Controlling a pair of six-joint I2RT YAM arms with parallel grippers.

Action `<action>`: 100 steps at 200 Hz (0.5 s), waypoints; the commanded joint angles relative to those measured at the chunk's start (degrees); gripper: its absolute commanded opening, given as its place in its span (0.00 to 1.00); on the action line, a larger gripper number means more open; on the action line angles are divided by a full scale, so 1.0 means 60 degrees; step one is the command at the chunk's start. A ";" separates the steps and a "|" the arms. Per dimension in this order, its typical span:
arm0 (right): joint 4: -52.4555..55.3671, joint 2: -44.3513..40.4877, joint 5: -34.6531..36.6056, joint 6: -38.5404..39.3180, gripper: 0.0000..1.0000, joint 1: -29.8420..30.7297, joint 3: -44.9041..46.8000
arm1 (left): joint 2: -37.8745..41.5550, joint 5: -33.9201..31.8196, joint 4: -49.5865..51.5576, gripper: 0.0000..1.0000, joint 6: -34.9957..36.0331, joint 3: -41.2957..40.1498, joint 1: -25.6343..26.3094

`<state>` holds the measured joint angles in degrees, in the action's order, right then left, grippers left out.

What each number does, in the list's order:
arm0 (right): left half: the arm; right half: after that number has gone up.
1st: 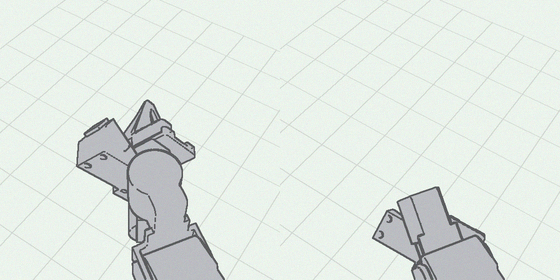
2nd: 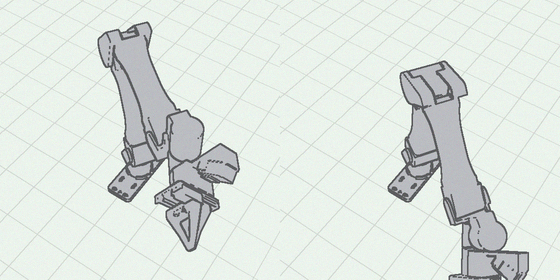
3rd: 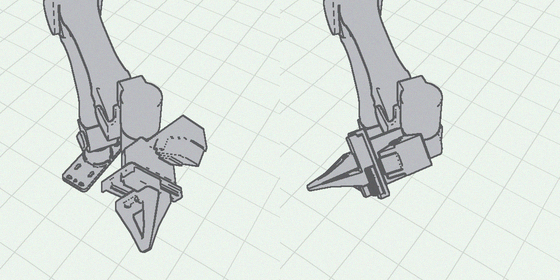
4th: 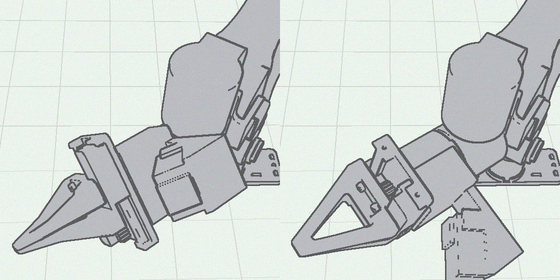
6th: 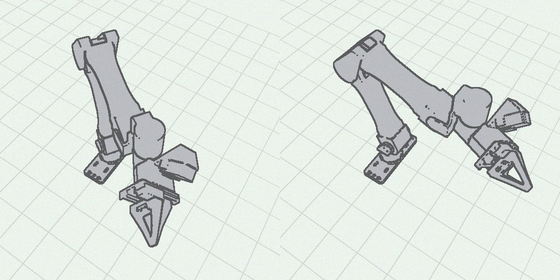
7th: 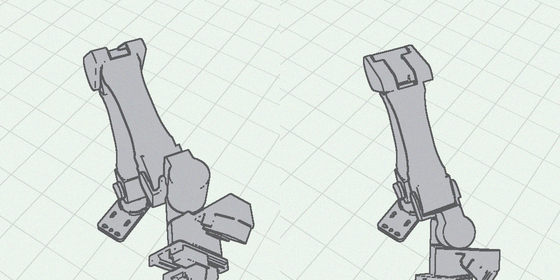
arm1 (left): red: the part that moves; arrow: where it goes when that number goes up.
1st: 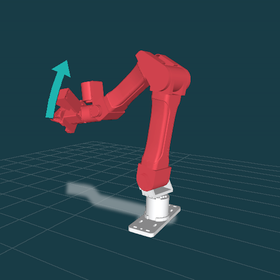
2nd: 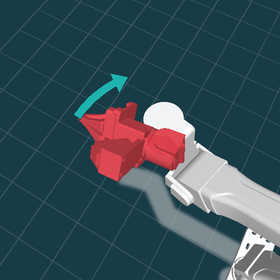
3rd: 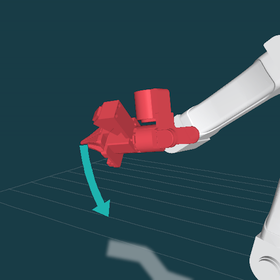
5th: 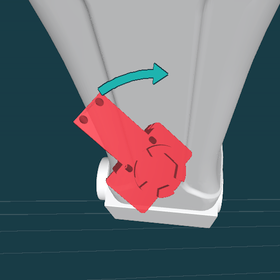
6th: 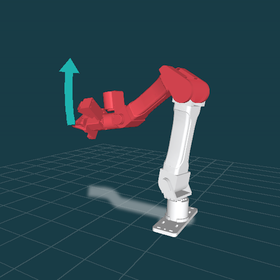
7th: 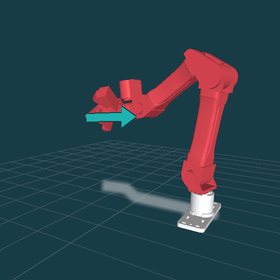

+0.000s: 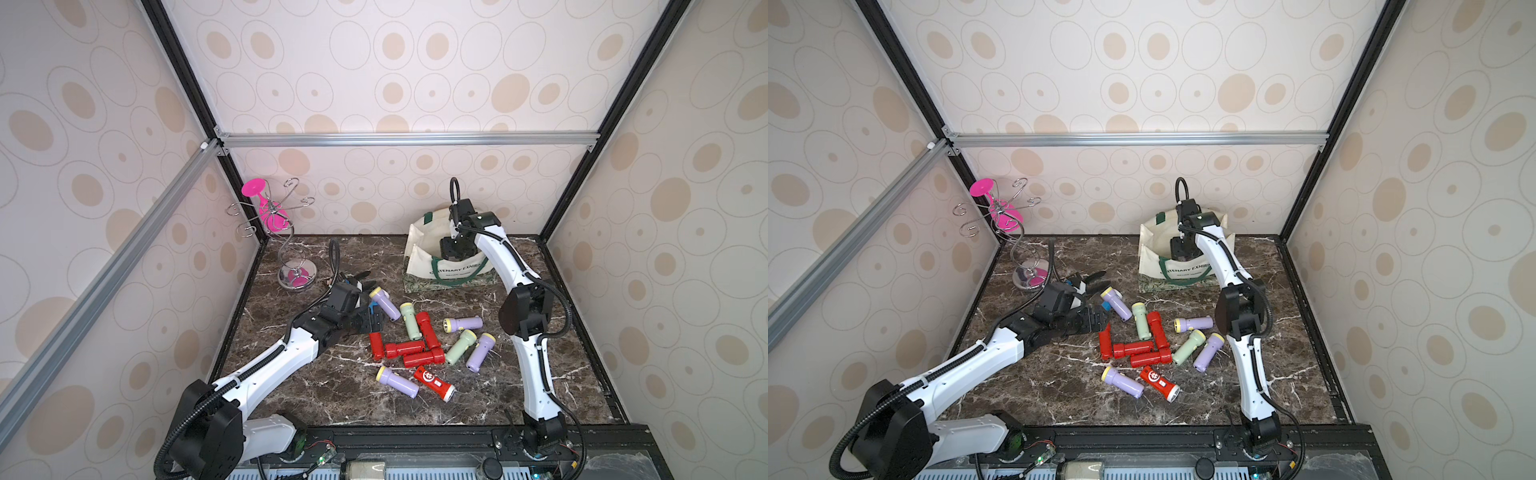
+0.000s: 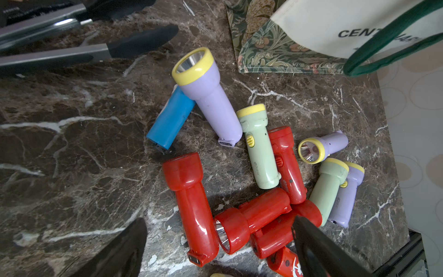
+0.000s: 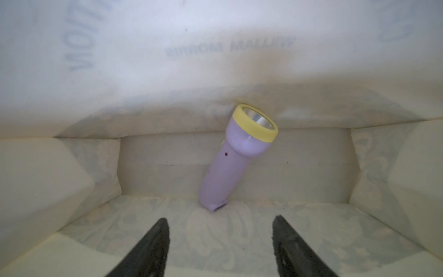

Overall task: Put the flashlights into the tote bags
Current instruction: Place the flashlight in the canvas bag.

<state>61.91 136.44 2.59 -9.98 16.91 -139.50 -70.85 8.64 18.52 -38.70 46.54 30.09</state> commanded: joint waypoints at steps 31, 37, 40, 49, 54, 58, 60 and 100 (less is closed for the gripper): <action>0.0360 -0.1032 0.0311 0.0341 1.00 0.0227 -0.0561 | 0.0338 -0.0124 0.0202 0.96 -0.0289 -0.0387 -0.0064; 0.0388 -0.1085 0.0335 0.0383 1.00 0.0269 -0.0630 | 0.0353 -0.0101 0.0246 0.96 -0.0231 -0.0393 -0.0063; 0.0402 -0.1122 0.0343 0.0399 1.00 0.0285 -0.0660 | 0.0353 -0.0094 0.0266 0.97 -0.0232 -0.0402 -0.0061; 0.0454 -0.1223 0.0331 0.0418 1.00 0.0327 -0.0739 | 0.0353 -0.0094 0.0359 0.98 -0.0157 -0.0417 -0.0067; 0.0489 -0.1271 0.0337 0.0418 1.00 0.0344 -0.0799 | 0.0366 -0.0093 0.0411 0.99 -0.0124 -0.0417 -0.0063; 0.0527 -0.1314 0.0344 0.0443 1.00 0.0361 -0.0847 | 0.0368 -0.0095 0.0437 0.99 -0.0105 -0.0418 -0.0069; 0.0552 -0.1340 0.0352 0.0435 1.00 0.0383 -0.0865 | 0.0379 -0.0094 0.0453 0.99 -0.0093 -0.0429 -0.0065; 0.0911 -0.1950 0.0464 0.0508 1.00 0.0664 -0.0993 | 0.0553 0.0046 0.0569 0.99 -0.0013 -0.0619 -0.0067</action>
<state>63.90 128.55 4.36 -7.94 19.73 -144.07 -69.06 8.69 19.49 -39.62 43.38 30.09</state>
